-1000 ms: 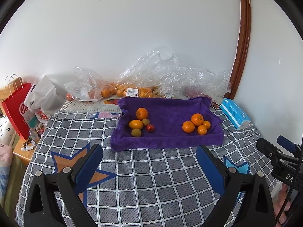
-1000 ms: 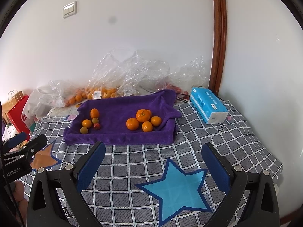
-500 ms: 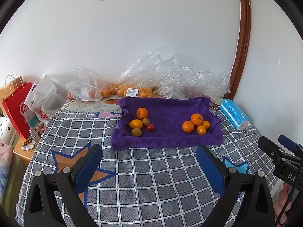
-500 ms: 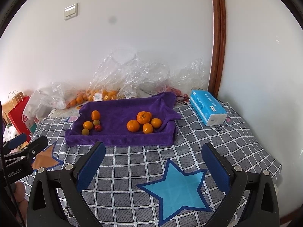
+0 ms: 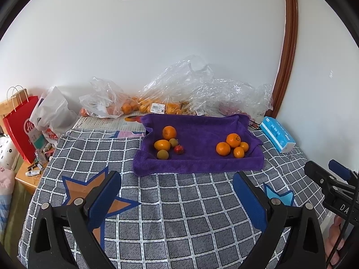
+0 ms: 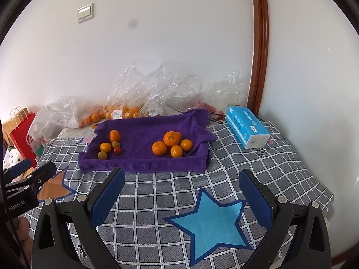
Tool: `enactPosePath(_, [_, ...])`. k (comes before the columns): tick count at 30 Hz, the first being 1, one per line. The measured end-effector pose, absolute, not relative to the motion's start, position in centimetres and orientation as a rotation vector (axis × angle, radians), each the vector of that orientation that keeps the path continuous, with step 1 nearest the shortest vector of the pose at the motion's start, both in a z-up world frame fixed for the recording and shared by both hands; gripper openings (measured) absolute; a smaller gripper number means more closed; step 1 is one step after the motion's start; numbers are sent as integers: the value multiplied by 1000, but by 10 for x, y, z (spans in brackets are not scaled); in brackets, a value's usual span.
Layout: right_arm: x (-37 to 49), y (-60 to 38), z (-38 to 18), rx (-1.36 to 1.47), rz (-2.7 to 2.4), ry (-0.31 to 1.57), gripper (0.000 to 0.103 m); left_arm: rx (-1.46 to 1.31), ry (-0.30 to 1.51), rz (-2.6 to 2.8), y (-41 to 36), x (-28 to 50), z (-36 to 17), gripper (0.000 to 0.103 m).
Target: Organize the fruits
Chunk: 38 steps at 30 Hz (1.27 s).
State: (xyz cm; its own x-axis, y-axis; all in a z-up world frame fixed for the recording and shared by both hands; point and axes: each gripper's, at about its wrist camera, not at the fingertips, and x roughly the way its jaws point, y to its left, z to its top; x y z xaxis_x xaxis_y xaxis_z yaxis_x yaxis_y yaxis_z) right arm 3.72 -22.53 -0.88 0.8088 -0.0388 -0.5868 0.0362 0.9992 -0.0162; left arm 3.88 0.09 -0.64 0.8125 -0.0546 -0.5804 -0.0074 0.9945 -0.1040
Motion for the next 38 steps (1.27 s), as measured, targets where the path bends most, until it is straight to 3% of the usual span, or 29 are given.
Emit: enactPosePath(38, [38, -221, -10, -7, -27, 636, 100, -109, 618, -21, 4, 36, -5, 101])
